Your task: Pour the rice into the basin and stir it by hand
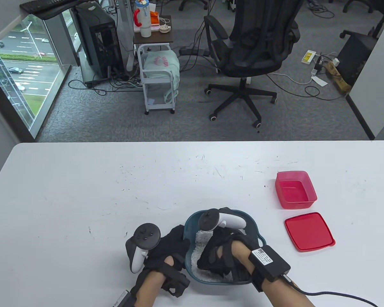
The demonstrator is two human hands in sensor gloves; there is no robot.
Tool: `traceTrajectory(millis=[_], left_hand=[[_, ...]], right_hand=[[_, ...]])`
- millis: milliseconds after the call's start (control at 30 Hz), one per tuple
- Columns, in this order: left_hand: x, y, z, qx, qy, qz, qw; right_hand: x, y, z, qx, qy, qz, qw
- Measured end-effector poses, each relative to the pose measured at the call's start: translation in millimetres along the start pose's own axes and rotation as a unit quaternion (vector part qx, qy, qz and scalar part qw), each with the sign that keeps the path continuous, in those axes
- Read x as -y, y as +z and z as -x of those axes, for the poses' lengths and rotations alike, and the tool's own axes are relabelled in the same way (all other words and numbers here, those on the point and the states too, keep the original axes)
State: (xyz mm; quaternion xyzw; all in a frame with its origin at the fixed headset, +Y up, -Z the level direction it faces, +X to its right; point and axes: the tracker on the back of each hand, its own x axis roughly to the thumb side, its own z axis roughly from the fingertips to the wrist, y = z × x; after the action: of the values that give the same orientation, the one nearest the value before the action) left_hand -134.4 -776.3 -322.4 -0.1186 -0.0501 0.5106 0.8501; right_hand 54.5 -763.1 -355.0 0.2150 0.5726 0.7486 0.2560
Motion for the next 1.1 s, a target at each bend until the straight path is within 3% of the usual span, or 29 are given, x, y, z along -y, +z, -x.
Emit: traceTrajectory(millis=[100, 267, 433, 533, 667, 733, 1000, 1100], left_hand=[[0.0, -0.3, -0.1, 0.003, -0.003, 0.002, 1.0], [0.3, -0.6, -0.6, 0.006, -0.006, 0.004, 1.0], [0.7, -0.7, -0.5, 0.007, -0.005, 0.007, 1.0], [0.9, -0.6, -0.7, 0.007, -0.005, 0.006, 1.0], [1.4, -0.5, -0.9, 0.006, -0.005, 0.001, 1.0], [1.4, -0.5, -0.7, 0.005, -0.004, -0.001, 1.0], [1.8, 0.5, -0.7, -0.002, 0.005, -0.004, 1.0], [2.0, 1.0, -0.7, -0.004, 0.003, -0.007, 1.0]], right_hand=[[9.4, -0.7, -0.3, 0.014, -0.023, 0.027, 0.999], [26.6, 4.4, 1.4, -0.008, -0.034, 0.12, 0.992], [38.7, 13.6, 2.2, -0.101, 0.028, 0.204, 0.973], [40.0, 22.4, 4.2, -0.193, 0.105, 0.236, 0.947], [31.3, 28.2, 9.1, -0.29, 0.188, 0.218, 0.913], [25.0, 27.8, 10.8, -0.309, 0.211, 0.197, 0.906], [1.5, 17.3, 12.1, -0.285, 0.204, 0.108, 0.931], [-6.1, 9.6, 3.6, -0.187, 0.191, 0.069, 0.961]])
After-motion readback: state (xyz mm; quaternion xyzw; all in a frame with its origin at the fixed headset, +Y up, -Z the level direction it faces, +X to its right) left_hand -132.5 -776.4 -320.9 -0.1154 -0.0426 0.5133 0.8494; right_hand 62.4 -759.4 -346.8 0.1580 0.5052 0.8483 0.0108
